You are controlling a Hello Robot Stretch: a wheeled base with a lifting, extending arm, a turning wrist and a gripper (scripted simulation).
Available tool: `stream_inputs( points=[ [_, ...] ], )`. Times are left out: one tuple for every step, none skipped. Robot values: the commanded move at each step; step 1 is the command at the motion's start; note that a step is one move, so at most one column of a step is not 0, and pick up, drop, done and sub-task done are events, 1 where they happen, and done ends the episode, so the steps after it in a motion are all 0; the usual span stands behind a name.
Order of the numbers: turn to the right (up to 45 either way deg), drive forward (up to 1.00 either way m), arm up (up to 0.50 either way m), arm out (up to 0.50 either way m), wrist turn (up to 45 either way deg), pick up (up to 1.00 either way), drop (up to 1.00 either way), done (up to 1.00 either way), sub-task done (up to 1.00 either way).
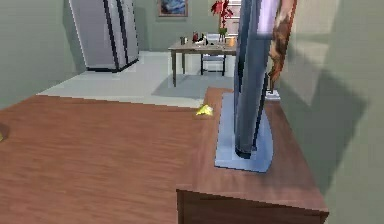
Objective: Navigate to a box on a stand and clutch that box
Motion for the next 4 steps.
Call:
stream_inputs(
  points=[
    [-45.0, 0.0, 0.0, 0.0, 0.0, 0.0, 0.0, 0.0, 0.0],
    [-36.0, 0.0, 0.0, 0.0, 0.0, 0.0, 0.0, 0.0, 0.0],
    [-3.0, 0.0, 0.0, 0.0, 0.0, 0.0, 0.0, 0.0, 0.0],
    [45.0, 0.0, 0.0, 0.0, 0.0, 0.0, 0.0, 0.0, 0.0]
  ],
)
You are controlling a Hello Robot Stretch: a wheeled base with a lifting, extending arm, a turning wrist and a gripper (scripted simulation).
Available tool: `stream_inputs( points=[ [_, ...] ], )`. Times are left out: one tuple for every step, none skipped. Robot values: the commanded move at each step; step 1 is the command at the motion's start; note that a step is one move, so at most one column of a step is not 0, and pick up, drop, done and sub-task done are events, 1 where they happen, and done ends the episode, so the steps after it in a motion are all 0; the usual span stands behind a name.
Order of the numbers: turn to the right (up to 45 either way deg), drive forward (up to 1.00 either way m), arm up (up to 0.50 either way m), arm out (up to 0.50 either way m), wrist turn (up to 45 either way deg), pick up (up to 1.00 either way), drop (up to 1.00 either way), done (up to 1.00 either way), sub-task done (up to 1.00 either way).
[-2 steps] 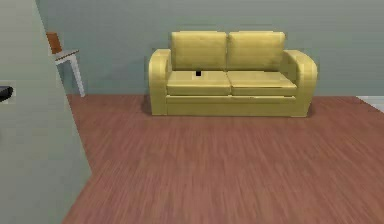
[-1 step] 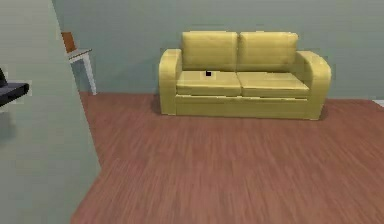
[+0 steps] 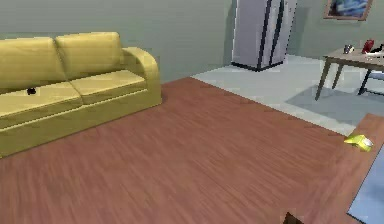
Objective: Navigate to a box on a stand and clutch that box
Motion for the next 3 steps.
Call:
stream_inputs(
  points=[
    [12.0, 0.0, 0.0, 0.0, 0.0, 0.0, 0.0, 0.0, 0.0],
    [0.0, 0.65, 0.0, 0.0, 0.0, 0.0, 0.0, 0.0, 0.0],
    [27.0, 0.0, 0.0, 0.0, 0.0, 0.0, 0.0, 0.0, 0.0]
  ],
)
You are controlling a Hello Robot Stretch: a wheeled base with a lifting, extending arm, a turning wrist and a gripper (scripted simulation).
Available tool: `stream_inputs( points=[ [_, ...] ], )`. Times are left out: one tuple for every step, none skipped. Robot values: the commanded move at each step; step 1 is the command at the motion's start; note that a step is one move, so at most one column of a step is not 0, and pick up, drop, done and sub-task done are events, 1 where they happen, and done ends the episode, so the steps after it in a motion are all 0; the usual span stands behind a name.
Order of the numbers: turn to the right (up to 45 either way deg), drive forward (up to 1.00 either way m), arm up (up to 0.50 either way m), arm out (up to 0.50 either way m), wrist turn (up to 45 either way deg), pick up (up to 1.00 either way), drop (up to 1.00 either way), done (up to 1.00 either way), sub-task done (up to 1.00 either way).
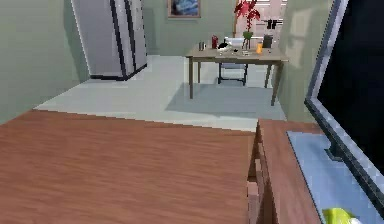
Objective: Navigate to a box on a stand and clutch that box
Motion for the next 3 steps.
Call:
stream_inputs(
  points=[
    [0.0, 0.7, 0.0, 0.0, 0.0, 0.0, 0.0, 0.0, 0.0],
    [33.0, 0.0, 0.0, 0.0, 0.0, 0.0, 0.0, 0.0, 0.0],
    [0.0, 0.0, 0.5, 0.0, 0.0, 0.0, 0.0, 0.0, 0.0]
  ],
)
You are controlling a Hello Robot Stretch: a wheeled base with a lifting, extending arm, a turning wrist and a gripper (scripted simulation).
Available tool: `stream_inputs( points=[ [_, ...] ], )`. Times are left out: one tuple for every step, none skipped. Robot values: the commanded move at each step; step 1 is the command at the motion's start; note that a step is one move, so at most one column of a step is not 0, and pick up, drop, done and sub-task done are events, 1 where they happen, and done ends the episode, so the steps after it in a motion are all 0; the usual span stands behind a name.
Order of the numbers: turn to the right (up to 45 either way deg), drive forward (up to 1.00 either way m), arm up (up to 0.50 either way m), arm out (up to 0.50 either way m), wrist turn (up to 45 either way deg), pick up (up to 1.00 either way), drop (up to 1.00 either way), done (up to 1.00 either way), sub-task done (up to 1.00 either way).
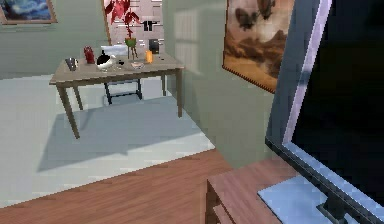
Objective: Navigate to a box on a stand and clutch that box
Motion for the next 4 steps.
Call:
stream_inputs(
  points=[
    [0.0, 0.0, 0.34, 0.0, 0.0, 0.0, 0.0, 0.0, 0.0],
    [0.0, 0.0, 0.0, 0.1, 0.0, 0.0, 0.0, 0.0, 0.0],
    [0.0, 0.0, 0.0, 0.0, 45.0, 0.0, 0.0, 0.0, 0.0],
    [0.0, 0.0, 0.0, 0.0, 45.0, 0.0, 0.0, 0.0, 0.0]
  ],
)
